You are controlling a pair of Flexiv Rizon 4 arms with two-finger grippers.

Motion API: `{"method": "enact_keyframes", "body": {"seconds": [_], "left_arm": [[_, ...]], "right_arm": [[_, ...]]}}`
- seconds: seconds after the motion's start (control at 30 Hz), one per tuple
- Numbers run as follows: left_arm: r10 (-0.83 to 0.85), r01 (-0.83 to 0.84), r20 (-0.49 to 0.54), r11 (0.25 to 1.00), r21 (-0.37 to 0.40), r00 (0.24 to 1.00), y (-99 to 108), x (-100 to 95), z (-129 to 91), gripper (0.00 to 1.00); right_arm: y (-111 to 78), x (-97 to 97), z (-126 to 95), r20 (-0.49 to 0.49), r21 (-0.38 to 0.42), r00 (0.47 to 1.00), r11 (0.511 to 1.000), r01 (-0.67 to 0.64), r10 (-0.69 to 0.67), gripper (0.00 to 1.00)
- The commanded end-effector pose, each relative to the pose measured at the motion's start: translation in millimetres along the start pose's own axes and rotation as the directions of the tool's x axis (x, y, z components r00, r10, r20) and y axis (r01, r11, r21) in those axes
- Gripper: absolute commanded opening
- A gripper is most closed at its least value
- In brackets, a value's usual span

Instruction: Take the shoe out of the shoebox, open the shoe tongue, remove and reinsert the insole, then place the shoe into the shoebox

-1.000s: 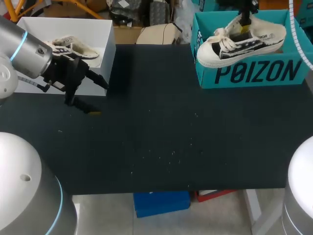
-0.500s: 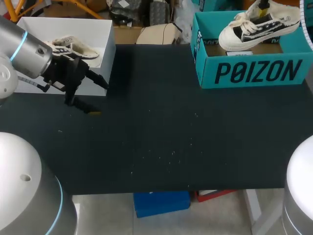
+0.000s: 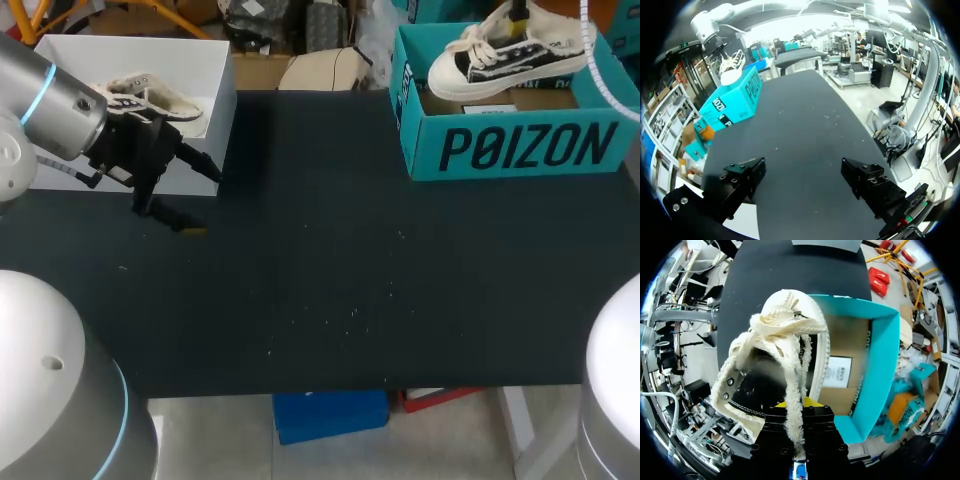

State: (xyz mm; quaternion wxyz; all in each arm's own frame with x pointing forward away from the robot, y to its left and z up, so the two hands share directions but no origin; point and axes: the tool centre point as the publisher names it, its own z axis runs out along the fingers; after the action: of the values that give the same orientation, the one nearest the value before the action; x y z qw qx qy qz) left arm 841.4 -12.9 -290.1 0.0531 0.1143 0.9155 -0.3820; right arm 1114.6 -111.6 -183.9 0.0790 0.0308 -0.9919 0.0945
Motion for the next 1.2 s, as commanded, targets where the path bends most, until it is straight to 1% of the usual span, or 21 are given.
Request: {"method": "enact_keyframes", "body": {"seconds": [0.03, 0.2, 0.3, 0.5, 0.87, 1.2], "left_arm": [[0.001, -0.001, 0.003, 1.000, -0.001, 1.000, 0.5, 0.6, 1.7, 1.00], [0.001, -0.001, 0.003, 1.000, -0.001, 1.000, 0.5, 0.6, 1.7, 1.00], [0.001, -0.001, 0.003, 1.000, -0.001, 1.000, 0.5, 0.6, 1.7, 1.00], [0.001, -0.001, 0.003, 1.000, -0.001, 1.000, 0.5, 0.6, 1.7, 1.00], [0.001, -0.001, 0.003, 1.000, -0.001, 1.000, 0.5, 0.6, 1.7, 1.00], [0.001, -0.001, 0.003, 1.000, -0.001, 1.000, 0.5, 0.6, 1.7, 1.00]], "right_arm": [[-1.2, -8.7, 6.8, -0.025, -0.005, 0.999, 1.000, -0.019, 0.019, 0.00], [-10.2, -12.0, 16.5, -0.039, 0.000, 0.998, 0.998, -0.058, 0.058, 0.00], [-13.1, -17.2, 20.1, -0.036, -0.006, 0.996, 0.997, -0.078, 0.078, 0.00], [-15.1, -26.7, 29.8, -0.039, -0.013, 0.996, 0.996, -0.087, 0.086, 0.00], [-14.3, -37.4, 53.0, -0.055, -0.039, 0.994, 0.994, -0.101, 0.099, 0.00], [-19.3, -47.8, 74.4, -0.067, -0.064, 0.992, 0.992, -0.112, 0.108, 0.00]]}}
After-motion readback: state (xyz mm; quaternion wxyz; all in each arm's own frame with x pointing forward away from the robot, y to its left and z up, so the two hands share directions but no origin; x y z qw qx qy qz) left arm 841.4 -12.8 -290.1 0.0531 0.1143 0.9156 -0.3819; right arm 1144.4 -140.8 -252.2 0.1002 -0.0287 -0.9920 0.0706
